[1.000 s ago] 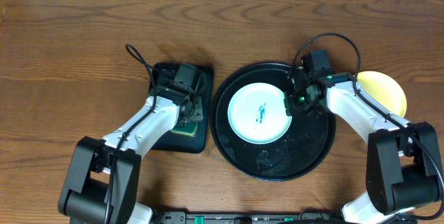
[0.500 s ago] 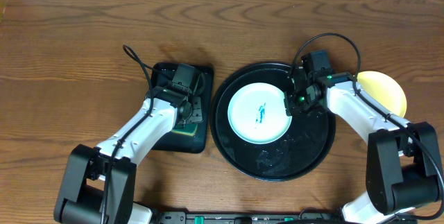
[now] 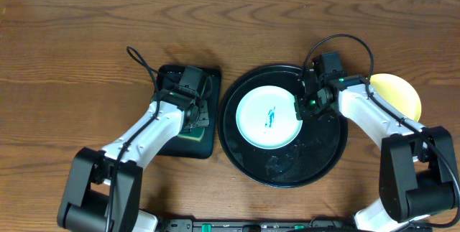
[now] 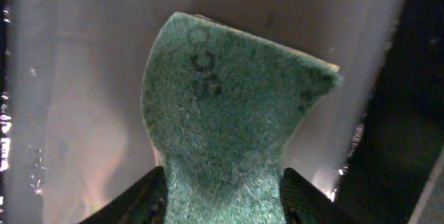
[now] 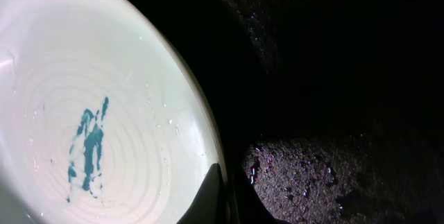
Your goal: Clean dirty plates on tray and stack at the side
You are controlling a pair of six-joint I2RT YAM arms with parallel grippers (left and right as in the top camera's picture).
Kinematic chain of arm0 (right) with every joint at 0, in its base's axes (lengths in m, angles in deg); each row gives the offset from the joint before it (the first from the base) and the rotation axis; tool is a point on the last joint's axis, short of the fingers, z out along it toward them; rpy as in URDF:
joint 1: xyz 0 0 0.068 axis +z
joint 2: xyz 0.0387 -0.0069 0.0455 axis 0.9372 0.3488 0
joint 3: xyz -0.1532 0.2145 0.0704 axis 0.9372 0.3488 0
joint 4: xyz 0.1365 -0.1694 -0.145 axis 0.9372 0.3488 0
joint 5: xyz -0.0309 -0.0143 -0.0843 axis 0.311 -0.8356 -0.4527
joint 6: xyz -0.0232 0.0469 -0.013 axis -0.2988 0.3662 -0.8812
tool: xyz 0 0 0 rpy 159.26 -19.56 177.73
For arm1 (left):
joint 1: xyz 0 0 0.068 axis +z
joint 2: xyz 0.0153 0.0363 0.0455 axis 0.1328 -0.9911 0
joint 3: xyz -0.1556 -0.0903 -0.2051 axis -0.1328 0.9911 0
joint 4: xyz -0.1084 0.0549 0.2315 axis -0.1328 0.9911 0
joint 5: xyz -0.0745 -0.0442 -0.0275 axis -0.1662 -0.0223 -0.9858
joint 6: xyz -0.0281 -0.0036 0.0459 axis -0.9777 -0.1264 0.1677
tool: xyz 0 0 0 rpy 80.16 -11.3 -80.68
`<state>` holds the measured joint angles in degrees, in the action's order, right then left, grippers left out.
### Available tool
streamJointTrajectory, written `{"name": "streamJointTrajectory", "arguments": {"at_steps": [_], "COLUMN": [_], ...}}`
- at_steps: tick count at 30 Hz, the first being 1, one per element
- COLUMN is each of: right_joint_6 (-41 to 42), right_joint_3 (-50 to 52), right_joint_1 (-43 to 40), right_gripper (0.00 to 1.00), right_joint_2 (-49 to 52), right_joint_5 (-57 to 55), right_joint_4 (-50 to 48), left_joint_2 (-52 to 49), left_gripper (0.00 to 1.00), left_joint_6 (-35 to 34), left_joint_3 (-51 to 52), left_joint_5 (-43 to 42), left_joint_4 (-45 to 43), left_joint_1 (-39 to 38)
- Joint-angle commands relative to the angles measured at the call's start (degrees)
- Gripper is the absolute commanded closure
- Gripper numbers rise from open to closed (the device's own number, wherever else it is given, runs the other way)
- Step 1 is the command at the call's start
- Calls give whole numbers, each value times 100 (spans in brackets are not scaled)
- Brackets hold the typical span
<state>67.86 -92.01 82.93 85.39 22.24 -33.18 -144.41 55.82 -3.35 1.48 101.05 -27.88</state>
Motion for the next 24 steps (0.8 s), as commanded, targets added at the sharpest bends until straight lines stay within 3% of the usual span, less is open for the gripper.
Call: {"name": "streamJointTrajectory", "arguments": {"at_steps": [1,5,8,18,24], "right_joint_6": [-81,-81,-81,-81,-85], "right_joint_3": [37,37,37,37,37], "right_joint_1": [31,31,31,33,33], "right_gripper": [99,99,99,99,99], "right_joint_2": [15,15,15,15,15], "right_joint_5": [-20,-20,-20,-17,-20], "right_joint_4": [0,0,0,-22,-24], "left_joint_2": [-219,-286,-286,188,964], "left_gripper": [54,70,91,93,93], "left_joint_6": [-70,-70,-70,-55,238], "left_joint_3": [46,46,46,-59,-59], "left_joint_5": [109,107,107,-2,-798], "left_joint_4": [-24,-87,-90,61,103], "left_joint_1": [31,31,31,33,299]}}
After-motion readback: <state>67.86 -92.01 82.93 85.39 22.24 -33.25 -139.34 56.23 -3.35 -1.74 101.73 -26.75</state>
